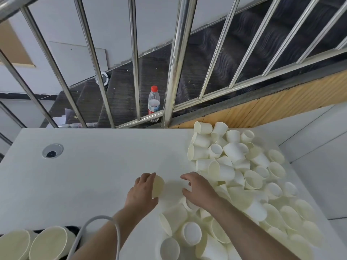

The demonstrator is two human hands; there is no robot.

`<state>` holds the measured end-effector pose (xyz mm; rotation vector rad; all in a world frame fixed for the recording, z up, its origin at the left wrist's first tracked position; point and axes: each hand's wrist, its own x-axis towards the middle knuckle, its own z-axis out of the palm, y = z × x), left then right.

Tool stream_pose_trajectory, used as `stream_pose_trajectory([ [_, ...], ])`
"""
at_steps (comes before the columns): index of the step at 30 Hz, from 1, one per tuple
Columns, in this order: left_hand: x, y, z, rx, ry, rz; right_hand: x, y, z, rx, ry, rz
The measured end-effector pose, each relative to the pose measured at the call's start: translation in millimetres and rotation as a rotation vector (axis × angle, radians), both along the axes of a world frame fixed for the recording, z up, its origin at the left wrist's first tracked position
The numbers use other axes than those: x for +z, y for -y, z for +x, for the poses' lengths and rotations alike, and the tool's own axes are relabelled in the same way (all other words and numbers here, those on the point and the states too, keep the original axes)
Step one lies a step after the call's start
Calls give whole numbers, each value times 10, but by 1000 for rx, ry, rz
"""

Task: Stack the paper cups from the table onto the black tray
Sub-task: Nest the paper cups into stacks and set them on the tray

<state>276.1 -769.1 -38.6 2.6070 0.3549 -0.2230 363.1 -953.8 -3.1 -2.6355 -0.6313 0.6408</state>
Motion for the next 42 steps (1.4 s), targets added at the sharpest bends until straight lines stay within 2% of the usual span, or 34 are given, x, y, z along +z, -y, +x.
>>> stream_pose_trajectory([
  [7, 14, -91, -151, 22, 10, 9, 1, 93, -134, 305, -64, -412],
  [12, 17, -55, -162, 3, 24, -4, -70, 79, -191, 337, 27, -444],
  [21, 37, -79, -88, -23, 42, 5, 28, 32, -8, 181, 109, -242],
  [25, 65, -39, -15, -45, 87, -30, 86, 6, 68, 28, 149, -27],
  [27, 73, -16, 13, -56, 126, -53, 110, -10, 79, -142, 72, 180],
  [29, 84, 1, 39, -70, 160, -76, 124, -24, 83, -310, -88, 370],
  [33, 96, 21, 79, -70, 221, -150, 160, -65, 76, -519, -390, 632],
  [39, 97, 28, 89, -57, 247, -300, 131, -62, 60, -614, -578, 734],
  [40, 101, 28, 86, -60, 246, -303, 114, -56, 55, -596, -533, 700],
  [42, 104, 30, 84, -67, 255, -295, 78, -43, 36, -509, -282, 571],
])
